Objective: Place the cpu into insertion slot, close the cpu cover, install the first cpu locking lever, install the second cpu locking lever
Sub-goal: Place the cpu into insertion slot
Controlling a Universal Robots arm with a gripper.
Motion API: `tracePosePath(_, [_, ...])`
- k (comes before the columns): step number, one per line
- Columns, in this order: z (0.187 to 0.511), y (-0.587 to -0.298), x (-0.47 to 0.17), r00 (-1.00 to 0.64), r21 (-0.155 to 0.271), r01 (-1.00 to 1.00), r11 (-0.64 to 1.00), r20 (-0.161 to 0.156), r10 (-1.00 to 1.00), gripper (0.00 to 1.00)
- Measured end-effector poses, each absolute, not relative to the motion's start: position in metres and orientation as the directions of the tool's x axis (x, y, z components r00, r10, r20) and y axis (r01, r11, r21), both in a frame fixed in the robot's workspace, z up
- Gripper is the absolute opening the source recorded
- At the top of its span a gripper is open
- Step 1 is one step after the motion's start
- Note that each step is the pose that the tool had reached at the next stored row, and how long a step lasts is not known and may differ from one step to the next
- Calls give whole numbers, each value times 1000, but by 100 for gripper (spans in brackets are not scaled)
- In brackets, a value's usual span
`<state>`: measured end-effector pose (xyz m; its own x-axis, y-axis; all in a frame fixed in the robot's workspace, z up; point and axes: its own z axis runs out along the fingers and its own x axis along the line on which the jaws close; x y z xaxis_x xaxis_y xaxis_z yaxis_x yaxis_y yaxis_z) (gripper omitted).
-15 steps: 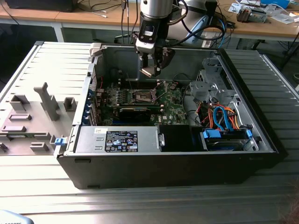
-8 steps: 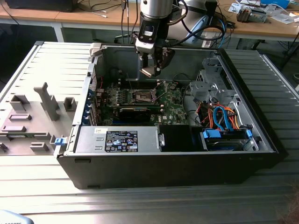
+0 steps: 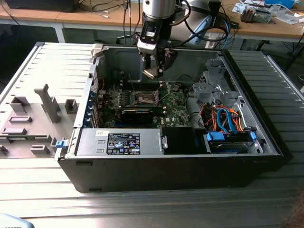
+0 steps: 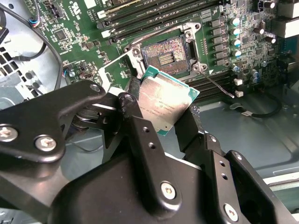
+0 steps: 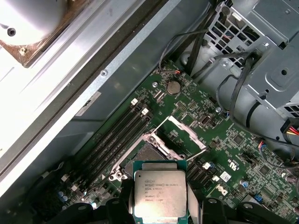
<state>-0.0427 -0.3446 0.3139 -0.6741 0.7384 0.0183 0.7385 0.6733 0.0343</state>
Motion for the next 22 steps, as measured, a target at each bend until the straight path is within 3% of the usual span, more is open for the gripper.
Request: tracePosePath(22, [313, -345, -43, -651, 34, 759, 651, 18, 759, 55])
